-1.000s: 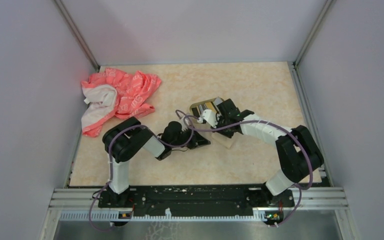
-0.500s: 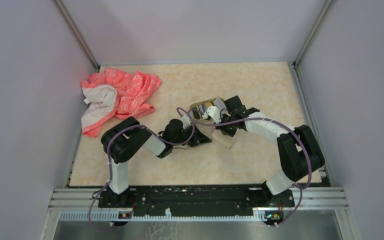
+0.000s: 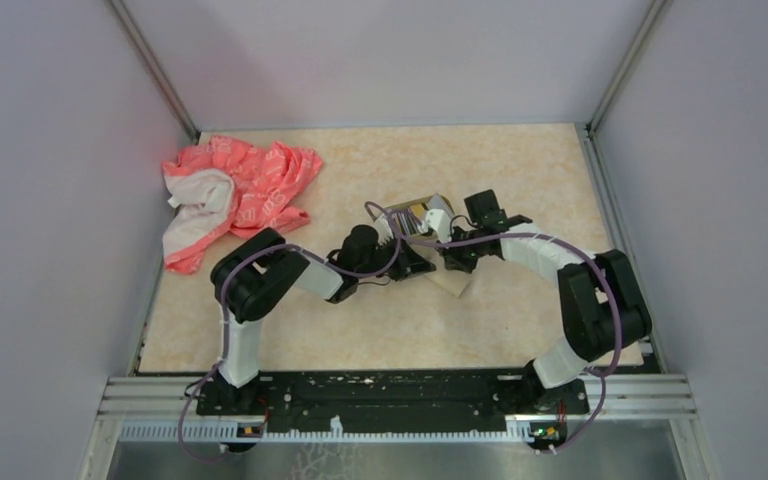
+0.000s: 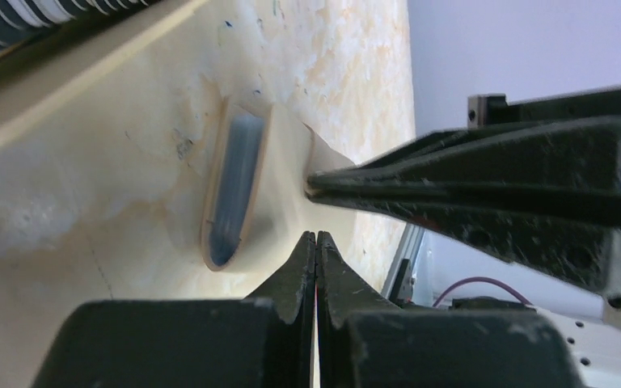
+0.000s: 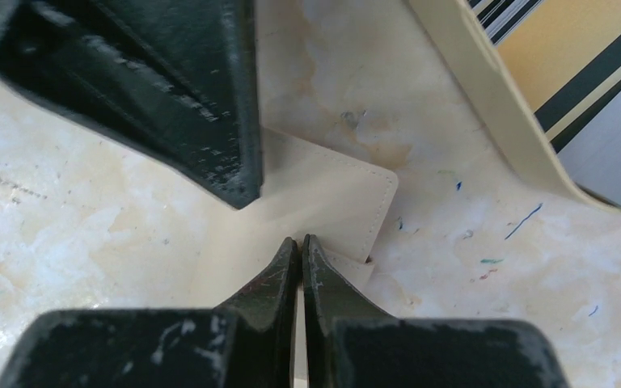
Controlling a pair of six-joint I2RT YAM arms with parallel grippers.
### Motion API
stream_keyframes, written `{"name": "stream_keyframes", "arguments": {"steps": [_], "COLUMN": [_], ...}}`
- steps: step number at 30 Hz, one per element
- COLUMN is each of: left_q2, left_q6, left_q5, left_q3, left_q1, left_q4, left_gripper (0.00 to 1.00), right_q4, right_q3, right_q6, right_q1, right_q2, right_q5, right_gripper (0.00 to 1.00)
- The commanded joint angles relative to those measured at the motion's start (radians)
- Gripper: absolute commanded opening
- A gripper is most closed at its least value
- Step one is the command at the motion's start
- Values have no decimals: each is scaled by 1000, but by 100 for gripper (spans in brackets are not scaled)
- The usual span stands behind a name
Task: Put the credit cards into the card holder
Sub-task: Close the card holder at the center of the board.
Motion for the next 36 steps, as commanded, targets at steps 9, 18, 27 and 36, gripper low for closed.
{"name": "stream_keyframes", "arguments": {"steps": [9, 18, 27, 36], "left_q2": [66, 2, -259, -3], "left_q6": [90, 200, 491, 411], "left_q5": [-115, -148, -143, 241], "left_q3": [166, 121, -108, -231], "left_q1": [-35, -37, -36, 120], "left_q4": [-266, -247, 65, 855], "left_gripper": [0, 0, 9, 91], "right_q4": [-358, -360, -449, -422], "right_q3": [-90, -2, 75, 34], "right_q6": [1, -30, -192, -305], "right_q1": [-27, -50, -89, -131], "right_q2": [-36, -213, -349, -369], "right_q5": [-71, -215, -349, -337], "right_gripper": [10, 48, 60, 66]}}
